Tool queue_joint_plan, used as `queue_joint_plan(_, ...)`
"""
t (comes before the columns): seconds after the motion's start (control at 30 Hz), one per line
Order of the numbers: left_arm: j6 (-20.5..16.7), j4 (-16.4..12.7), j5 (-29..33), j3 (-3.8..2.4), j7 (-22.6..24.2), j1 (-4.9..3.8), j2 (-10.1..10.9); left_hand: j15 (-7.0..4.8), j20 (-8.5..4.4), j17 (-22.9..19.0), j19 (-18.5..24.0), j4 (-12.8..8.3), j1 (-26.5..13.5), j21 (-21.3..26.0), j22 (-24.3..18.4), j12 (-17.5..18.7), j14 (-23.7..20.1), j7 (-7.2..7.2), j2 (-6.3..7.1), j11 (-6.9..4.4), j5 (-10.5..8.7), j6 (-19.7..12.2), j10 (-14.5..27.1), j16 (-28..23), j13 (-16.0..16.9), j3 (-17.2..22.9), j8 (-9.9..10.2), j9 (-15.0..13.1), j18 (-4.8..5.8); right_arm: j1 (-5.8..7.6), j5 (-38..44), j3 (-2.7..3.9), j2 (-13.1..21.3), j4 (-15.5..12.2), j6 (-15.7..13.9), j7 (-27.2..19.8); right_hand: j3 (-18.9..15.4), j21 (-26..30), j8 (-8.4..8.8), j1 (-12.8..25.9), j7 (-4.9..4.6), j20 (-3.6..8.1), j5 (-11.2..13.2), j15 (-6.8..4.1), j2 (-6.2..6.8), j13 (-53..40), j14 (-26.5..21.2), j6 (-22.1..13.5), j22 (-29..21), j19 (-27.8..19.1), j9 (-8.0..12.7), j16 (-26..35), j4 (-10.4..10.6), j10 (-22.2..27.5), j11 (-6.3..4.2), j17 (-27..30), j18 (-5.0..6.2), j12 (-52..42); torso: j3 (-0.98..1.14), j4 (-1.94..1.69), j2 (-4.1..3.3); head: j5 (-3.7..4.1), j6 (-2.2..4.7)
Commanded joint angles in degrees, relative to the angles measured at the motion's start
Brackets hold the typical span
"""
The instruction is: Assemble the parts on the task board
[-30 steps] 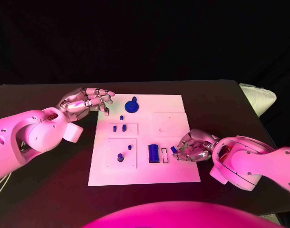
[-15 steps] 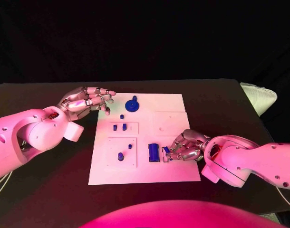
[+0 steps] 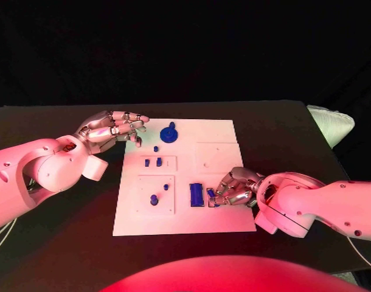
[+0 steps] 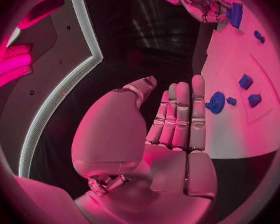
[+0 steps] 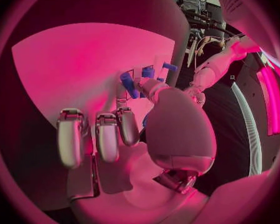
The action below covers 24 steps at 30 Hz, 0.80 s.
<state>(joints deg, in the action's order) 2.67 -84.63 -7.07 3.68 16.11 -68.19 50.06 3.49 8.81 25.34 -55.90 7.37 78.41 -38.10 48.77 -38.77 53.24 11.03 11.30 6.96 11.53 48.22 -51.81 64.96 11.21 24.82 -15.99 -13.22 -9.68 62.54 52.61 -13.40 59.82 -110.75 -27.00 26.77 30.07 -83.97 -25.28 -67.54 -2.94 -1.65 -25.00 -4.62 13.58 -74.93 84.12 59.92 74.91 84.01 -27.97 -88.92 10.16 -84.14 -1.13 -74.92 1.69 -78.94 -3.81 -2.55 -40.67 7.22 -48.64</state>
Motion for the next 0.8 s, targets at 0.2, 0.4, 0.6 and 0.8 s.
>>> queue_joint_plan(0.2,1.34,-0.04,-0.18,-0.04,0.0,-0.01,-0.09,-0.12,0.06,0.08,-0.52,0.26,-0.1,0.41,-0.06,-0.17,-0.1,-0.13,-0.46,-0.01,-0.11,-0.44,0.37,-0.03,0.09,0.12,-0.22,0.08,-0.78,-0.15,1.38,-0.1,-0.28,0.02,0.58,1.03,-1.15,-0.03,0.17,2.34,0.14,0.55,0.5,-0.36,-0.21,-10.52,5.52,0.67,13.55,4.62,0.34,-0.16,0.73,-2.58,-0.32,-13.64,-0.54,-0.34,0.04,0.03,0.01,0.0,-0.09)
queue_joint_plan(0.4,1.42,-0.04,-0.19,-0.04,-0.08,-0.01,-0.09,-0.11,0.06,0.08,-0.52,0.31,-0.13,0.42,-0.06,-0.19,-0.11,-0.12,-0.46,0.0,-0.11,-0.46,0.42,-0.04,0.09,0.1,-0.22,0.09,-0.78,-0.15,1.83,-0.1,-0.39,0.04,-0.13,0.75,-2.07,-0.14,0.41,3.76,0.1,0.51,1.34,-0.32,-0.53,-10.57,5.54,0.87,13.58,4.65,0.55,-0.21,1.94,-2.61,-0.27,-13.72,-0.56,-0.39,0.05,0.02,-0.02,0.01,0.01)
queue_joint_plan(0.6,1.49,-0.04,-0.19,-0.04,-0.21,-0.01,-0.06,-0.1,0.07,0.09,-0.52,0.38,-0.19,0.44,-0.07,-0.22,-0.11,-0.1,-0.46,0.02,-0.12,-0.48,0.45,-0.05,0.1,0.08,-0.22,0.1,-0.77,-0.15,1.96,-0.1,-0.44,-0.03,-0.26,0.06,-4.17,-0.15,0.63,5.16,0.05,0.5,-1.53,-0.3,0.25,-10.65,5.55,1.1,13.58,4.65,0.74,-0.25,3.1,-2.65,-0.23,-13.78,-0.56,-0.46,0.03,0.02,-0.02,0.01,-0.09)
queue_joint_plan(0.8,1.61,-0.01,-0.19,-0.04,-0.33,-0.01,-0.07,-0.1,0.07,0.09,-0.52,0.38,-0.19,0.44,-0.07,-0.22,-0.11,-0.1,-0.46,0.02,-0.12,-0.48,0.45,-0.05,0.1,0.08,-0.22,0.1,-0.77,-0.15,1.99,-0.09,-0.47,-0.04,-0.06,-0.39,-5.28,-0.22,0.76,5.83,0.0,0.47,-1.47,-0.26,0.57,-10.66,5.54,1.17,13.59,4.66,0.84,-0.21,3.76,-2.64,-0.18,-13.72,-0.57,-0.44,0.01,-0.01,0.03,0.02,-0.11)
